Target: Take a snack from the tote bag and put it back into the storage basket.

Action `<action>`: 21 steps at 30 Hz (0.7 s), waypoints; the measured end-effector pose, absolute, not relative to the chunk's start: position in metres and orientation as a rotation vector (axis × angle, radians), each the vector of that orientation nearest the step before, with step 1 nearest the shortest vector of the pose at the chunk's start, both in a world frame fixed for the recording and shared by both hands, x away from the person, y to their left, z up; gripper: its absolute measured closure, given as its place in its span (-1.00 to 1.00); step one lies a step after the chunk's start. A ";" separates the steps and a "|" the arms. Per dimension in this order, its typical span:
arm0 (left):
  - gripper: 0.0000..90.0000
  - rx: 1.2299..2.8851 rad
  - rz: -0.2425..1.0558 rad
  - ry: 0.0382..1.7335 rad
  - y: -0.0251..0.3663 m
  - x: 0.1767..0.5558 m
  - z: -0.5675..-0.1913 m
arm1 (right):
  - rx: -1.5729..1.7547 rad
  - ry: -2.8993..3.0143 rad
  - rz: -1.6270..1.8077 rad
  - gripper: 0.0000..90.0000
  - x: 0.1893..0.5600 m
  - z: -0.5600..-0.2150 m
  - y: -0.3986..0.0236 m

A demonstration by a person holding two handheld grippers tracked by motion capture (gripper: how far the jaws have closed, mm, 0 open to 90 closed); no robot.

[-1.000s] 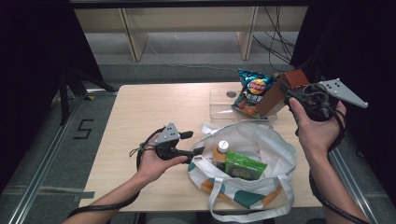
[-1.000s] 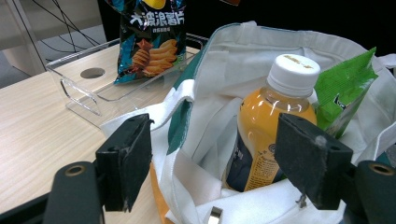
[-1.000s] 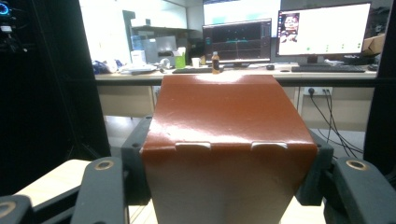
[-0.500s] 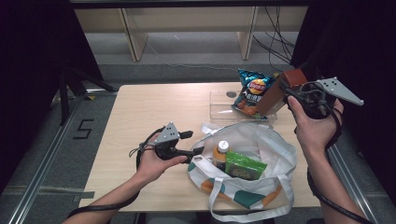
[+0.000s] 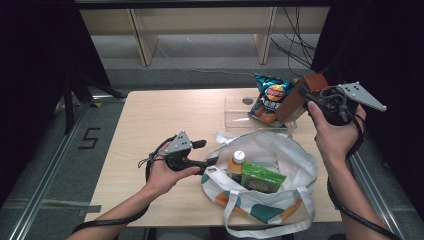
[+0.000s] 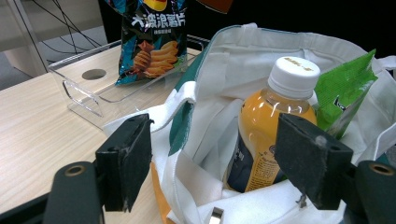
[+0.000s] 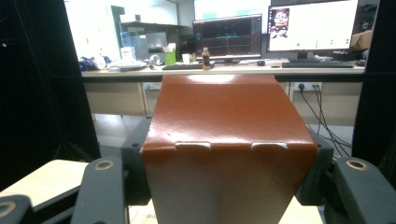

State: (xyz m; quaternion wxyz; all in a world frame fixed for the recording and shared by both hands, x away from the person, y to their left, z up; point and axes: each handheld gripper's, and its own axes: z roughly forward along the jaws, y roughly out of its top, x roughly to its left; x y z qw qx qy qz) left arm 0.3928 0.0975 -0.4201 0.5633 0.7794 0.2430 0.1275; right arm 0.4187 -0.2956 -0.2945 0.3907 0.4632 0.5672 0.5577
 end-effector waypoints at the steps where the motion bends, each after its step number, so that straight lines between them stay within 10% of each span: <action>1: -0.40 1.834 0.300 0.572 0.098 0.393 -0.420 | 1.174 1.447 1.416 -0.13 0.419 -0.295 -0.296; 21: -0.40 1.836 0.298 0.569 0.097 0.393 -0.421 | 1.187 1.441 1.394 -0.13 0.436 -0.299 -0.297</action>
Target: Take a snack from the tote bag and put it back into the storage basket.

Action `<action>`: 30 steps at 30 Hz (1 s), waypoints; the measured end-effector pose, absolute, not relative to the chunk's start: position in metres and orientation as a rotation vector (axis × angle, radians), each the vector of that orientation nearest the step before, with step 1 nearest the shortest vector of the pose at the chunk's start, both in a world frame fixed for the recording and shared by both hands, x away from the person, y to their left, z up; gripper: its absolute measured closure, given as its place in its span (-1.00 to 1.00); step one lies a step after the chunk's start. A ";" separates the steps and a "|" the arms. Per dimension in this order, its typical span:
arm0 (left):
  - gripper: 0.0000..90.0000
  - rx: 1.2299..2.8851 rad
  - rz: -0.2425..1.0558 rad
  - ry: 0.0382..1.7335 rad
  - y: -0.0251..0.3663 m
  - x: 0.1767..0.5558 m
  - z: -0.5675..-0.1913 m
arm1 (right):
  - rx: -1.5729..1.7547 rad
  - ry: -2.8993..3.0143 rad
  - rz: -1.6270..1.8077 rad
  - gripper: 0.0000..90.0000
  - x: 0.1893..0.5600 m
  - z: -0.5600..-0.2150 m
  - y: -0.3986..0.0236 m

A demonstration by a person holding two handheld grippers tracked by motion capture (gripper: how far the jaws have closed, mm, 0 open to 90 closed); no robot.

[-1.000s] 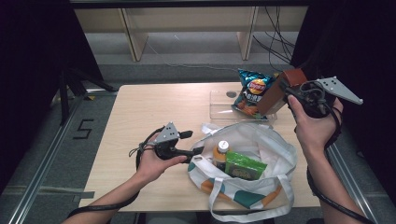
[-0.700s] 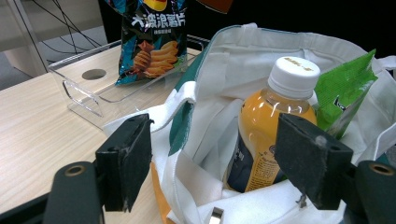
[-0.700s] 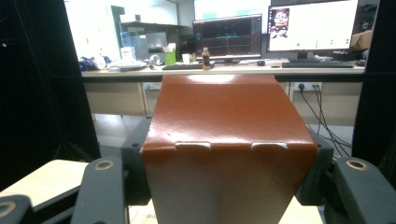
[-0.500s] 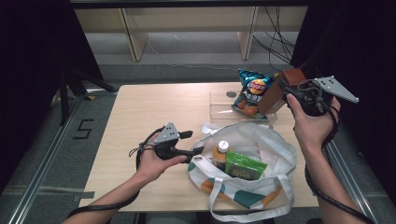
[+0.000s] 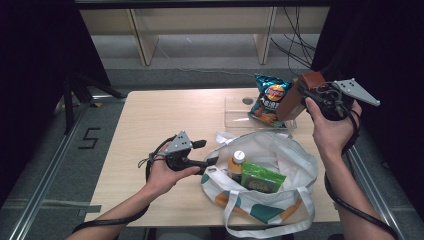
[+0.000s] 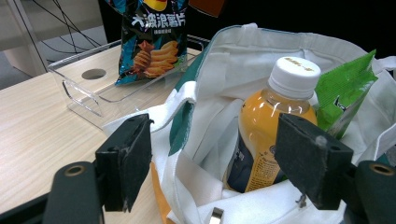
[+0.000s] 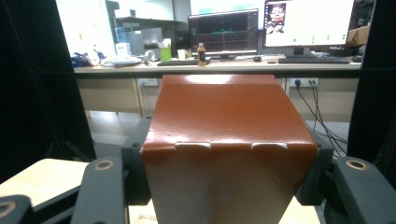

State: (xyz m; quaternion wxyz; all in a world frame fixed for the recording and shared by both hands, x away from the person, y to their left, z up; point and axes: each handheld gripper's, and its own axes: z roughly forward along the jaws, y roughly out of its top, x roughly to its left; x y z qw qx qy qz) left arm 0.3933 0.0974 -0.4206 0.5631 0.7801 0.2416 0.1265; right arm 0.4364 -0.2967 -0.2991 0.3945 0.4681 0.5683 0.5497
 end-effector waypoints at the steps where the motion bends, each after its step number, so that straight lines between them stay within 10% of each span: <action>1: -0.40 1.837 0.298 0.568 0.097 0.393 -0.421 | 1.202 1.440 1.400 -0.13 0.437 -0.299 -0.296; 30: -0.40 1.832 0.302 0.571 0.099 0.393 -0.420 | 1.233 1.441 1.370 -0.13 0.459 -0.308 -0.297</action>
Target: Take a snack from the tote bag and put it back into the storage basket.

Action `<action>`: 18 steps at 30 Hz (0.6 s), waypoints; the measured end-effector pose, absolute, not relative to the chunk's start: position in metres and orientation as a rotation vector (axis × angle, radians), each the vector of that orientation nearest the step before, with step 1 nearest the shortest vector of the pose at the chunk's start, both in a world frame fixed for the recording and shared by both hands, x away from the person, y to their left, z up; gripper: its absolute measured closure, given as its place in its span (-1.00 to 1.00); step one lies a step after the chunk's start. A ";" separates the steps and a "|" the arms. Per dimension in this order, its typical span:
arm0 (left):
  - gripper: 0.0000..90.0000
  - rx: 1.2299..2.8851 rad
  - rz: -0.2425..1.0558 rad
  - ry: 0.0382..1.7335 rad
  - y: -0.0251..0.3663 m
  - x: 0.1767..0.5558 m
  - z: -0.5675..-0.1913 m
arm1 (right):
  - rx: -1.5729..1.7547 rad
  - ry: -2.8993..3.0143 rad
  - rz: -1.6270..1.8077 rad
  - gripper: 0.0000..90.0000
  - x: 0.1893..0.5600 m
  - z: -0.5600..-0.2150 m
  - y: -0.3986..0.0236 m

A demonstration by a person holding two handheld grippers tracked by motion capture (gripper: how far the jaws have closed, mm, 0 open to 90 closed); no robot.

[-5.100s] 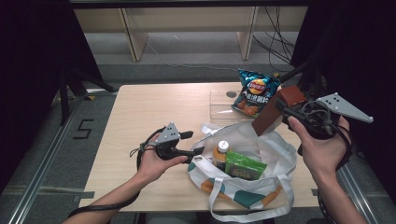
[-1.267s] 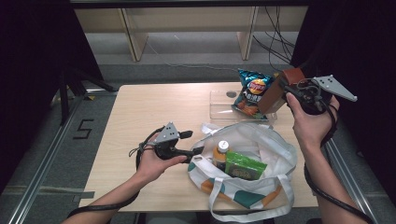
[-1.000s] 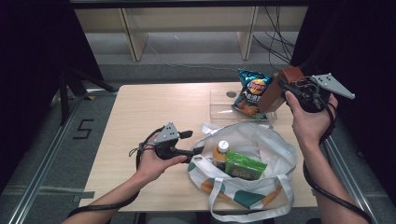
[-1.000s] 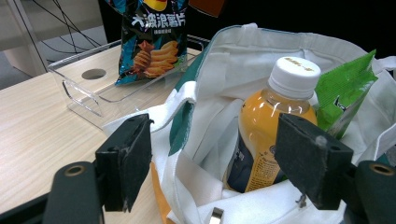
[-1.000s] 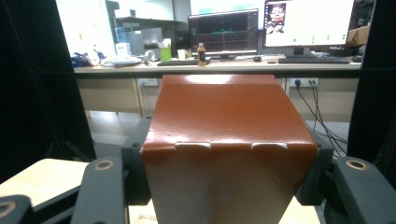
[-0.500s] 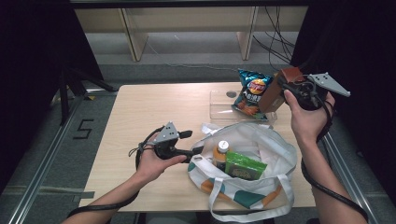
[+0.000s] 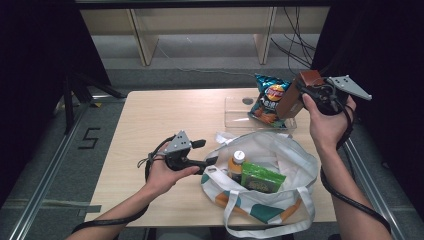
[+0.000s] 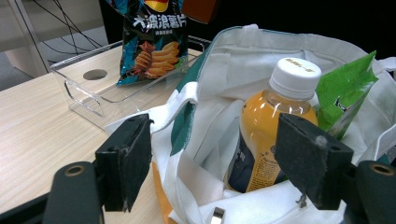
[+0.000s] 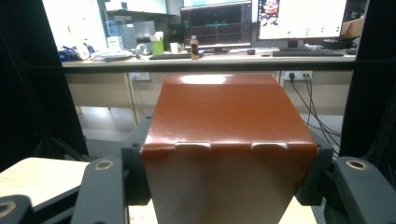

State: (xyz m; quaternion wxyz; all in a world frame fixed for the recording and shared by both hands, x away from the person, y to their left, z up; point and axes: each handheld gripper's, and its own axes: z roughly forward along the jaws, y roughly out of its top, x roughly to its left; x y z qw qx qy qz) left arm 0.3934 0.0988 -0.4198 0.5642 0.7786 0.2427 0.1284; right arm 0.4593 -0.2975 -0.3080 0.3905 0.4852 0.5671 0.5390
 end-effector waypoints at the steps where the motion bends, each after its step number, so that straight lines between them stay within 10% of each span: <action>1: -0.40 1.832 0.302 0.571 0.099 0.393 -0.420 | 1.223 1.449 1.364 -0.13 0.460 -0.308 -0.298; 18: -0.40 1.832 0.303 0.568 0.099 0.393 -0.419 | 1.241 1.437 1.359 -0.13 0.468 -0.310 -0.295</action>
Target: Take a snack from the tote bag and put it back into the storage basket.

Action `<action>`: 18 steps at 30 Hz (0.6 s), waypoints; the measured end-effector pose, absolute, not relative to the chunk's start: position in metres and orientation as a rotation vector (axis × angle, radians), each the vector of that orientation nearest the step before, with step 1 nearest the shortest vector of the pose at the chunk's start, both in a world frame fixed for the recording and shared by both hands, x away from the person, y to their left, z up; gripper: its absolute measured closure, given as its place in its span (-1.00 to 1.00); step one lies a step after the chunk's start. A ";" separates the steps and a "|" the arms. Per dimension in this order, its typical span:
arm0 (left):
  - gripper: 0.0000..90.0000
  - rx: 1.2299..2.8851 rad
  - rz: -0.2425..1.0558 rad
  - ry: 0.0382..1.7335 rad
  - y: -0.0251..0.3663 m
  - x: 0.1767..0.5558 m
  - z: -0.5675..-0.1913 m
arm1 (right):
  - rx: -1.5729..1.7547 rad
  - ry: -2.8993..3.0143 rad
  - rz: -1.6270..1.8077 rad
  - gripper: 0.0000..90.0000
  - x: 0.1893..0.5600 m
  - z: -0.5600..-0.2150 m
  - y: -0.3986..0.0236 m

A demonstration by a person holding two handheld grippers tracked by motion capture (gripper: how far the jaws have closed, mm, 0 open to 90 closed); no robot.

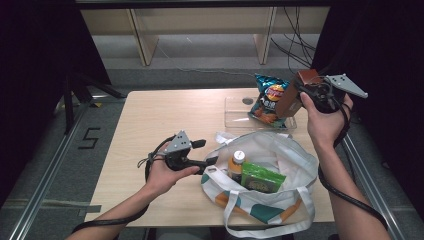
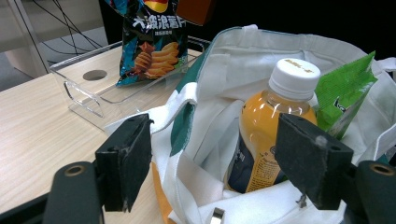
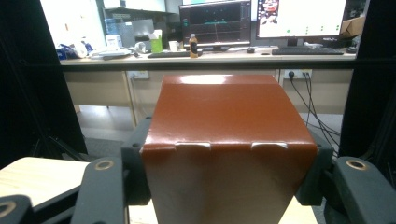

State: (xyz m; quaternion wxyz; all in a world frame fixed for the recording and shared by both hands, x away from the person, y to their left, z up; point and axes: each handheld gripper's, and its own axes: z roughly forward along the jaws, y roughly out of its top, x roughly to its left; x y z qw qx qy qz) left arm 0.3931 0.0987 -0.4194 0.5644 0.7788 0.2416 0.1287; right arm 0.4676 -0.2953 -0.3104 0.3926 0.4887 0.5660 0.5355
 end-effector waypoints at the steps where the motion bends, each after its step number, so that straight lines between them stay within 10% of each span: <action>1: -0.40 1.832 0.303 0.569 0.099 0.393 -0.419 | 1.240 1.442 1.358 -0.13 0.468 -0.311 -0.296; 18: -0.40 1.833 0.302 0.568 0.099 0.393 -0.419 | 1.263 1.446 1.335 -0.13 0.479 -0.322 -0.299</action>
